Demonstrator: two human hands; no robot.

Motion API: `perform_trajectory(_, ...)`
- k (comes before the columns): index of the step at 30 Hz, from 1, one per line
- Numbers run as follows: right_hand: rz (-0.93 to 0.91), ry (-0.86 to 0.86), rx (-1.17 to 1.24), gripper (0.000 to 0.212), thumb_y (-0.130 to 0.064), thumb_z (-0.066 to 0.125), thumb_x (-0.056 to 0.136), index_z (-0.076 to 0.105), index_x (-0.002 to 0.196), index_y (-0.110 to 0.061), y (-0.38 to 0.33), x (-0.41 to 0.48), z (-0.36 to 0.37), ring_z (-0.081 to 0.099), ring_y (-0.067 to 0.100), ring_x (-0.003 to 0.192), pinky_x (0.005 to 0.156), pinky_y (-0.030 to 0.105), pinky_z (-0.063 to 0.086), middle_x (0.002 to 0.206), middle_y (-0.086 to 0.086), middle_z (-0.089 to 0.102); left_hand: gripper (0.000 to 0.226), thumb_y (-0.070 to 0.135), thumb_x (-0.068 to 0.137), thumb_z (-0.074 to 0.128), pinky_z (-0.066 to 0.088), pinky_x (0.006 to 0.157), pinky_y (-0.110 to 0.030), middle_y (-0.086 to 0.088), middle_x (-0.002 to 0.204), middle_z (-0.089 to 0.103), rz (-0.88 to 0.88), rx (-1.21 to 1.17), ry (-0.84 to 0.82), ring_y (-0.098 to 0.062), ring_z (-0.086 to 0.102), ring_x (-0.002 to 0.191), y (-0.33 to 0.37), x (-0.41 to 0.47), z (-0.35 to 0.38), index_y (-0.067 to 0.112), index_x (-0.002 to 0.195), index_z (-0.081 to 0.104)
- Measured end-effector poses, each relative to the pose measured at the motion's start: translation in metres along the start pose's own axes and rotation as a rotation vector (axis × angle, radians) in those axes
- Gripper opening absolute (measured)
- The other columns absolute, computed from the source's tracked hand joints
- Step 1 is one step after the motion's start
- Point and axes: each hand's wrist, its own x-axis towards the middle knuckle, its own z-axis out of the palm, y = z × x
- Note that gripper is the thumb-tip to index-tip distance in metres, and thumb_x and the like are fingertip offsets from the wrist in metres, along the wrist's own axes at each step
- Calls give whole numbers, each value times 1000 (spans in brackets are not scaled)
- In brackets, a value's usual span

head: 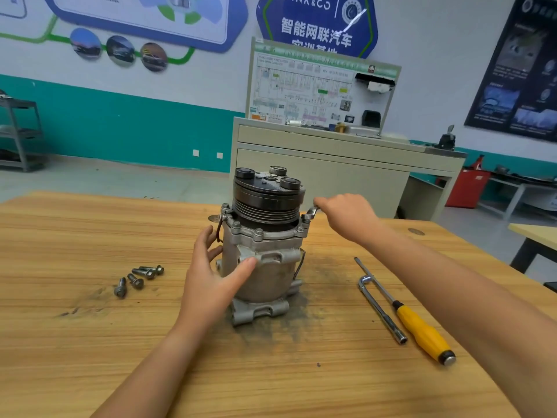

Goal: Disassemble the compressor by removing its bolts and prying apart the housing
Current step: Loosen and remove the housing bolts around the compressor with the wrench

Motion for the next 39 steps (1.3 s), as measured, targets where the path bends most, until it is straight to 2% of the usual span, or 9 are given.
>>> perform_trajectory(5, 16, -8, 129, 28, -20, 33, 99, 40, 126, -18, 11, -27, -3, 56, 23, 71, 56, 31, 45, 81, 2, 58, 79, 29, 68, 78, 43, 87, -19, 10, 129, 49, -2, -80, 6, 3, 50, 112, -8, 6, -1, 33, 135, 35)
perform_trajectory(10, 25, -85, 231, 26, -25, 27, 99, 39, 121, -18, 9, -61, -15, 43, 12, 56, 46, 26, 31, 61, -8, 39, 70, 10, 84, 65, 46, 70, -4, 6, 133, 47, -21, -177, -28, 9, 55, 102, -10, 16, -11, 30, 140, 29)
perform_trajectory(16, 23, -182, 218, 34, -17, 31, 98, 36, 131, -21, -7, -68, -40, 44, 11, 60, 46, 24, 35, 71, -5, 48, 65, 14, 90, 57, 43, 72, 0, 8, 141, 40, -41, -194, -42, 27, 49, 94, -10, 15, -10, 26, 145, 25)
perform_trajectory(21, 2, -225, 44, 39, -3, 34, 91, 41, 128, -14, -20, -58, -58, 37, 13, 54, 45, 26, 33, 62, -2, 36, 66, 33, 85, 56, 39, 84, -11, 10, 146, 37, -35, -180, -40, 8, 49, 113, -8, 8, -9, 28, 144, 28)
perform_trajectory(24, -43, -245, -108, 28, 0, 39, 90, 51, 114, -10, -29, -53, -70, 39, 16, 54, 41, 25, 25, 61, -2, 33, 59, 29, 90, 54, 37, 83, -10, 10, 146, 36, -30, -159, -29, -3, 45, 122, -7, 6, -7, 28, 143, 29)
perform_trajectory(27, -71, -257, -162, 21, -3, 42, 91, 54, 108, -9, -33, -51, -73, 44, 21, 65, 42, 27, 26, 61, -1, 32, 54, 24, 93, 52, 36, 87, -12, 8, 145, 36, -27, -150, -21, -3, 44, 120, -7, 5, -5, 26, 143, 30)
perform_trajectory(30, -108, -243, -184, 19, -13, 37, 94, 50, 107, -9, -27, -52, -71, 38, 16, 51, 40, 26, 27, 60, -1, 33, 55, 26, 92, 52, 36, 88, -15, 9, 145, 37, -31, -137, -17, -2, 44, 119, -7, 5, -6, 26, 142, 30)
perform_trajectory(35, -180, -181, -290, 19, -5, 37, 93, 46, 109, -6, -6, -44, -54, 30, 13, 42, 39, 25, 20, 54, -2, 33, 56, 28, 92, 53, 35, 81, -8, 12, 141, 38, -40, -127, -16, 4, 47, 112, -9, 6, -6, 28, 142, 30)
perform_trajectory(39, -98, -101, -99, 19, -2, 43, 92, 48, 109, -6, -4, -18, -30, 55, 21, 69, 59, 25, 36, 80, 5, 58, 54, 26, 92, 52, 37, 76, -5, 13, 139, 39, -37, -108, -17, 10, 47, 107, -10, 7, -5, 28, 142, 30)
